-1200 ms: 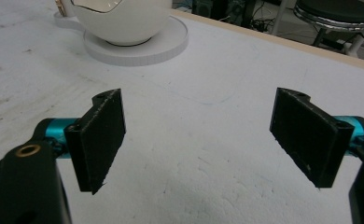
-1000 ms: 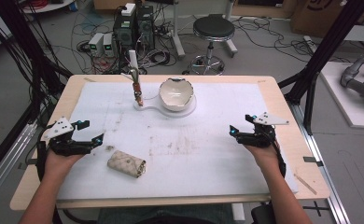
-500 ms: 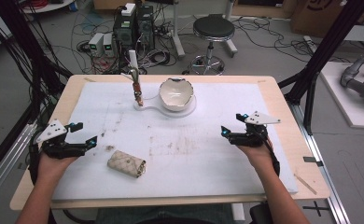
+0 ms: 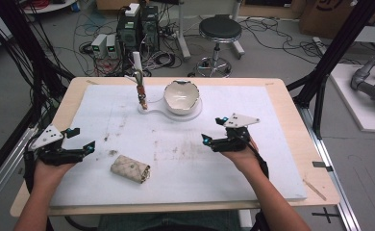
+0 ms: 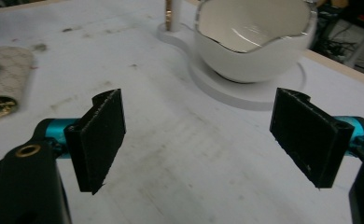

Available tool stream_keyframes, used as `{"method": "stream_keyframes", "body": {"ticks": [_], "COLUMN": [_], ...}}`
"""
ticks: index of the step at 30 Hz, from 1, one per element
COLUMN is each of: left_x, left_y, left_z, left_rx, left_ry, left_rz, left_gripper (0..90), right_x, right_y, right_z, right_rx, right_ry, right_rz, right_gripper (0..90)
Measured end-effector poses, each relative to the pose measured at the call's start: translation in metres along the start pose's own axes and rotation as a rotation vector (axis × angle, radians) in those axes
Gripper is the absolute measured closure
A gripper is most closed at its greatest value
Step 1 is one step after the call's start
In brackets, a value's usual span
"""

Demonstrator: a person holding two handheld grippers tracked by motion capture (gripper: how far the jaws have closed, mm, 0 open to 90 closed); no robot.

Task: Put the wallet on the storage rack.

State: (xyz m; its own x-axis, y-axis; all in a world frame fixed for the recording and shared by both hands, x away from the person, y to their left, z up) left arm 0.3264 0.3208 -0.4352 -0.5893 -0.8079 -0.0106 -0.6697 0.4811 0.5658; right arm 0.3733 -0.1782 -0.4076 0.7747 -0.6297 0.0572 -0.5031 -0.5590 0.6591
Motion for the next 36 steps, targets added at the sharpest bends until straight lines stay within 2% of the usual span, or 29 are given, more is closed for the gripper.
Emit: {"method": "stream_keyframes", "body": {"ticks": [3,5,6,9,20,36], "left_x": [-0.001,-0.001,-0.001,-0.002,-0.003,-0.003], "left_y": [0.002,0.003,0.003,0.005,0.006,0.009], "left_z": [0.001,0.002,0.002,0.002,0.005,0.007], "left_rx": [0.000,0.001,0.004,0.006,0.000,-0.003], "left_ry": [0.001,0.001,0.003,0.003,0.007,0.006], "left_rz": [-0.002,-0.003,-0.003,-0.004,-0.009,-0.015], "left_gripper": [17.4,17.4,17.4,17.4,17.4,17.4], "right_x": [-0.012,-0.025,-0.025,-0.039,-0.068,-0.124], "right_y": [-0.008,-0.016,-0.016,-0.025,-0.043,-0.079], "right_z": [-0.009,-0.020,-0.020,-0.029,-0.044,-0.058], "right_rx": [-0.002,-0.003,-0.003,-0.012,-0.028,-0.107], "right_ry": [0.027,0.053,0.053,0.082,0.120,0.238], "right_rz": [-0.027,-0.057,-0.057,-0.084,-0.145,-0.265], "right_gripper": [18.6,18.6,18.6,18.6,18.6,18.6]}}
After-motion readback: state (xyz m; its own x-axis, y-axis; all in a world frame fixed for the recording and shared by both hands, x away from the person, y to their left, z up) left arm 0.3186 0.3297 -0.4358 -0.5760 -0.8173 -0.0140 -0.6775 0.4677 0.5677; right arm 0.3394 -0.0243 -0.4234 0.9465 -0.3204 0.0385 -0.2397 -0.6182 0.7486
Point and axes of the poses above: each handheld gripper's, and its own axes: y roughly backward along the jaws, z roughly out of its underside, x roughly to its right, the point moved 3 cm from there along -y, roughly forward along the jaws, and after that the axes turned 13 degrees about -x, right-handed, at the moved point
